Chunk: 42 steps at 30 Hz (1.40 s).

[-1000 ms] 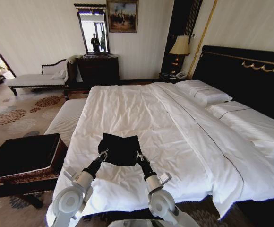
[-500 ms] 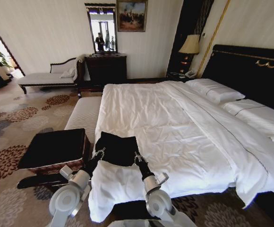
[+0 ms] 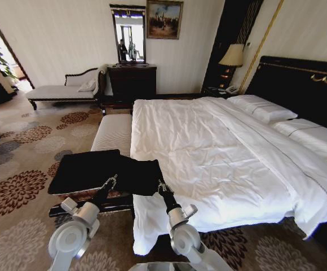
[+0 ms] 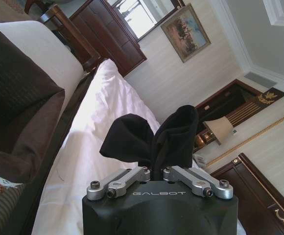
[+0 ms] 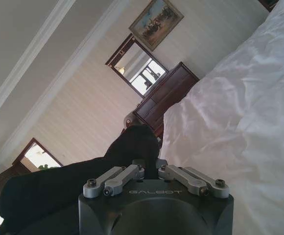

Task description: Fold the clothes on the bed and place them into the basket.

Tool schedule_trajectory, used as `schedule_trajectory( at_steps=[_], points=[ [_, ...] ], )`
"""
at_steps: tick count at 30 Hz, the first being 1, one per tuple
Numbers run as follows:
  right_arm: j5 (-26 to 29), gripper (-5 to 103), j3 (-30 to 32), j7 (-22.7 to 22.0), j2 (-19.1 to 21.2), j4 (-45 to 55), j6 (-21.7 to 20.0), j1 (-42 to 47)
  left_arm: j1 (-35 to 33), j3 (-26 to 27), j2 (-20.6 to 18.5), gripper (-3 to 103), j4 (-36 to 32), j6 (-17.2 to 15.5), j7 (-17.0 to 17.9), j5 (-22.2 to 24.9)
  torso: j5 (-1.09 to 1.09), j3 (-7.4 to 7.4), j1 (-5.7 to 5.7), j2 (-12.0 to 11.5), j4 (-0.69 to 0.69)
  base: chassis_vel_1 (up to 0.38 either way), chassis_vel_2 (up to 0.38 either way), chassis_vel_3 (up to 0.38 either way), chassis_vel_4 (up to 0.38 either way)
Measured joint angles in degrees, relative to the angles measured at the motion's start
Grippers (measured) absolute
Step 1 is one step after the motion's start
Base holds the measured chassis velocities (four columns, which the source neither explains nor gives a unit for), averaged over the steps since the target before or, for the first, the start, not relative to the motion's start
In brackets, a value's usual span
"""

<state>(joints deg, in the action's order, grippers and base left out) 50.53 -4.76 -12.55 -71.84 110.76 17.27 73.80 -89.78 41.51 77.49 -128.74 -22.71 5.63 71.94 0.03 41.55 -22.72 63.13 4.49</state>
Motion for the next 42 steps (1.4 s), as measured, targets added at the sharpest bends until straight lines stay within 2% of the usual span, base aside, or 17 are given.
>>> schedule_trajectory(
  at_steps=[8, 14, 18, 29, 42],
  points=[
    [0.25, 6, 0.37, 0.34, 0.46, -0.25, -0.09, -1.33, 0.16, 0.65, 0.57, 6, 1.22, 0.24, -0.1, -0.03, -0.06, -0.02, 0.03, 0.02, -0.05, 0.005, 0.004, -0.001, 0.008],
    [-1.2, 6, -2.02, 0.44, -0.11, -1.26, -0.16, -1.67, 0.25, -1.98, 2.83, 6, 1.97, 0.78, 0.21, -3.0, -0.02, -0.01, 0.03, 0.01, -0.01, 0.0, 0.0, 0.0, 0.0],
    [-1.91, 6, -3.7, 0.39, -0.96, -1.61, -0.25, -2.1, 0.0, -2.19, 3.57, 6, 1.81, 0.92, -0.03, -3.59, -0.02, -0.02, 0.04, 0.02, -0.03, 0.0, 0.0, 0.0, 0.0],
    [-3.47, 6, -4.91, 0.26, -2.95, -4.6, -0.41, -3.08, 0.58, -0.19, 2.38, 6, 3.36, 1.66, -0.96, -3.59, -0.03, -0.02, 0.04, 0.02, -0.03, -0.008, 0.008, 0.009, -0.01],
    [-5.32, 6, -6.08, 0.32, -6.38, -7.99, -0.27, -4.2, 1.38, 0.48, 2.56, 6, 3.41, 1.91, -0.69, -1.75, -0.03, -0.02, 0.0, 0.02, -0.03, -0.148, 0.146, 0.141, -0.14]
  ],
)
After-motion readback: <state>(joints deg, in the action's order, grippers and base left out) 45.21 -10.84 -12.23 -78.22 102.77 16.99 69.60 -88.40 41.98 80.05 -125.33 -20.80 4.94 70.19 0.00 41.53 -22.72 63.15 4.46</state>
